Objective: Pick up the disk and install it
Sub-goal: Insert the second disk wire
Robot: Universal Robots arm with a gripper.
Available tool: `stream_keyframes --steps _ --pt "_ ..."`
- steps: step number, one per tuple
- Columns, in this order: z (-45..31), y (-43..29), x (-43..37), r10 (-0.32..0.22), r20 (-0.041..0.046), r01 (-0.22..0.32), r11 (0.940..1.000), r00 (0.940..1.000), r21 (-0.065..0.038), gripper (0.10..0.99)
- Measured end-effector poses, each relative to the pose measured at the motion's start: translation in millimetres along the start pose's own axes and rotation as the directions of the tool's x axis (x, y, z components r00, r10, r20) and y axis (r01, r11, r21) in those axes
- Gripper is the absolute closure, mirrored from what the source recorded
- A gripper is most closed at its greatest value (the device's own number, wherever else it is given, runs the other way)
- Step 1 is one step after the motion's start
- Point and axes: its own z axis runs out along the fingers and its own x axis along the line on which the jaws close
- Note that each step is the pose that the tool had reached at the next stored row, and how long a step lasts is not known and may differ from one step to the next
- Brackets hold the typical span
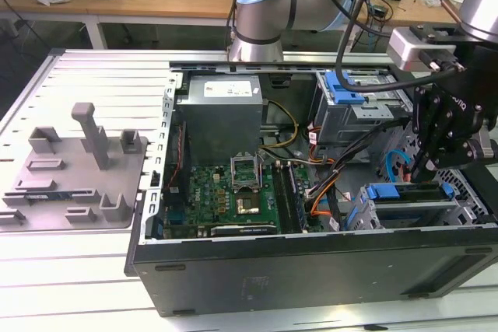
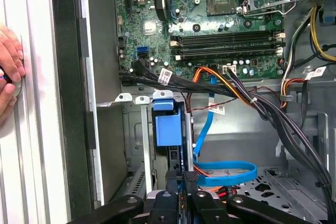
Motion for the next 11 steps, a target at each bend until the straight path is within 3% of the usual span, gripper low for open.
stream_keyframes --steps 11 --pt "2.2 -0.9 -0.2 -0.002 0.0004 0.002 1.0000 1.0000 0.000 0.925"
